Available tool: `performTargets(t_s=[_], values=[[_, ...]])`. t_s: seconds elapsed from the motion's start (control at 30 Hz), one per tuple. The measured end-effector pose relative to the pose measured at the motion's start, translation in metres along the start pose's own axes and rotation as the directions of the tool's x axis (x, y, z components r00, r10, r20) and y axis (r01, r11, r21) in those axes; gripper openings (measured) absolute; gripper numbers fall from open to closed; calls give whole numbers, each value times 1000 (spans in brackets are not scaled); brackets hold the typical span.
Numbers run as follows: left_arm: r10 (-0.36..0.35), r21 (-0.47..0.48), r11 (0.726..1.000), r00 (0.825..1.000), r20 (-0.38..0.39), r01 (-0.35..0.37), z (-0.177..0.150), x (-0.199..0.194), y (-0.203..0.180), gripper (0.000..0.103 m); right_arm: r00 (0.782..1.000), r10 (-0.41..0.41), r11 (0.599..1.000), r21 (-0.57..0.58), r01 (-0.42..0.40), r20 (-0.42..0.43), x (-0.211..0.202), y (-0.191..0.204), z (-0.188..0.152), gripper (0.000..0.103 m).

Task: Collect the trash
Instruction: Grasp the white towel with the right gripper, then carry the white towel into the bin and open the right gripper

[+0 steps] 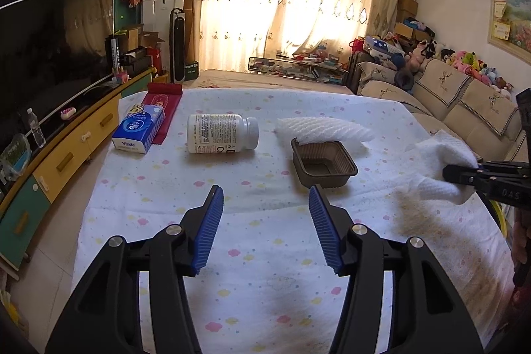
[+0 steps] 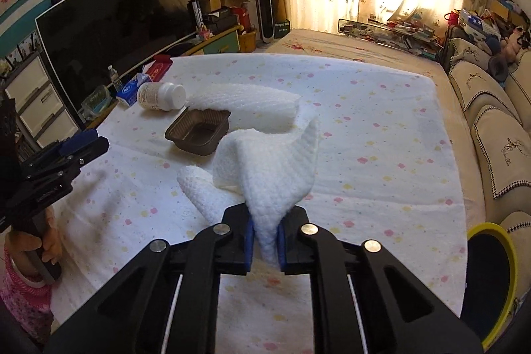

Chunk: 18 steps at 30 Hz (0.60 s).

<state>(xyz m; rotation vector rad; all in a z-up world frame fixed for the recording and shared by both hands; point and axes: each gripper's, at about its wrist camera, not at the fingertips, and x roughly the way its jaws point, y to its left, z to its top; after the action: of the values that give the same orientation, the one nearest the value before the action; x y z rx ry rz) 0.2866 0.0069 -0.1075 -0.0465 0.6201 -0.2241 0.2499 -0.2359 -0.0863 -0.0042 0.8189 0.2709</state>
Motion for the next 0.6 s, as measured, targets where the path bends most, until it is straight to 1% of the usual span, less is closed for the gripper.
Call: performTargets(t_s=[0.1,0.27,0.4,0.47,0.6], values=[[3,7,1000,1000,1,-3,-1,0,0,54,999,-24,999,40,23,34,-23,-18,-7,10],[-4,8,1000,1000,4,4,-1,-1,0,54,992,-115,984,141,105,60,-55,-64,-27,11],[-10,5,1000,1000,9,10,-1,-3,0,54,975,-215,951,240,196,56,-79,-110,-46,11],[-9,3,1000,1000,14,9,-1,-4,0,55,962,-268,928,283,243,50,-92,-132,-55,12],[-5,-8,1000,1000,12,5,-1,-3,3,56,938,-346,883,348,316,27,-108,-170,-74,13]])
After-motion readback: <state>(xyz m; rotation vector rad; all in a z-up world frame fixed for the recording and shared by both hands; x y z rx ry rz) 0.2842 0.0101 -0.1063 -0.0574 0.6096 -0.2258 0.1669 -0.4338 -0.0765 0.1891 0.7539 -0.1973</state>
